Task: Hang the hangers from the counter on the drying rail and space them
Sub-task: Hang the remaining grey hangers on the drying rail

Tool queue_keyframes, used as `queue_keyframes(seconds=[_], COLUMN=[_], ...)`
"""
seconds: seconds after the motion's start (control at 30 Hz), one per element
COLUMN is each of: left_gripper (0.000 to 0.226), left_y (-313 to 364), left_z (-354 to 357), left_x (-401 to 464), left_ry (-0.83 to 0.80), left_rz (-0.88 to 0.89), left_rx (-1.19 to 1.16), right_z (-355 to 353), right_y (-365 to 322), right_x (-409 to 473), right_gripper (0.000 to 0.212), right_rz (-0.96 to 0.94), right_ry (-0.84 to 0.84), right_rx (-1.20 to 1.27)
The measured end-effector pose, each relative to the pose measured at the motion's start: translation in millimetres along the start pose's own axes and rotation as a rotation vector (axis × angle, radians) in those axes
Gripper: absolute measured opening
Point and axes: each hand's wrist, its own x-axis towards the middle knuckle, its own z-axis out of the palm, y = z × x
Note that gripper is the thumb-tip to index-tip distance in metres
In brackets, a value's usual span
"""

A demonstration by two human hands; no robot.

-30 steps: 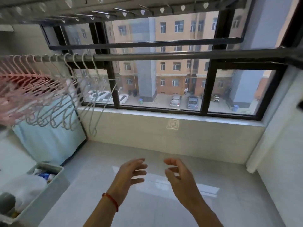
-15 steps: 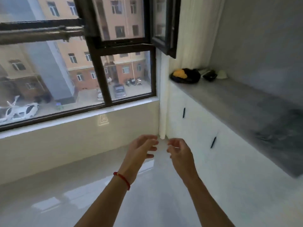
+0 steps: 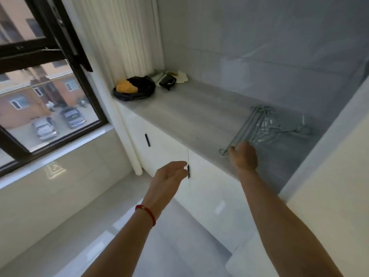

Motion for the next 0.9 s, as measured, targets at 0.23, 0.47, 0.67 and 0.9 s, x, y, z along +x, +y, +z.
queue_keyframes(seconds=[0.23,0.47,0.67,0.9], left_gripper=[0.023,0.022,0.024,0.022], left_y=[7.1,13.4,4.4,-10.7], left_z=[11.8,13.6,-4.9,-31.0], left_x=[40.8,59.3,52.7,38.5], left_ry=[-0.005,0.000,0.020,0.099], left_rz=[-0.019,-0.007,-0.001,-0.040], left_rx=[0.045,0.027,-0.027,-0.042], right_z=[24.9,31.4,44.2,37.3], right_y=[9.0,9.1,11.4,-14.5], right_x=[46.8,50.2,53.0,7.8], right_gripper=[0.046,0.040,0.013,0.009], right_rz=[0.102,0.141,-0.054,-0.152], right_ry=[0.040,0.137,0.157,-0.162], right_rx=[-0.321,-0.097,0.384,0.739])
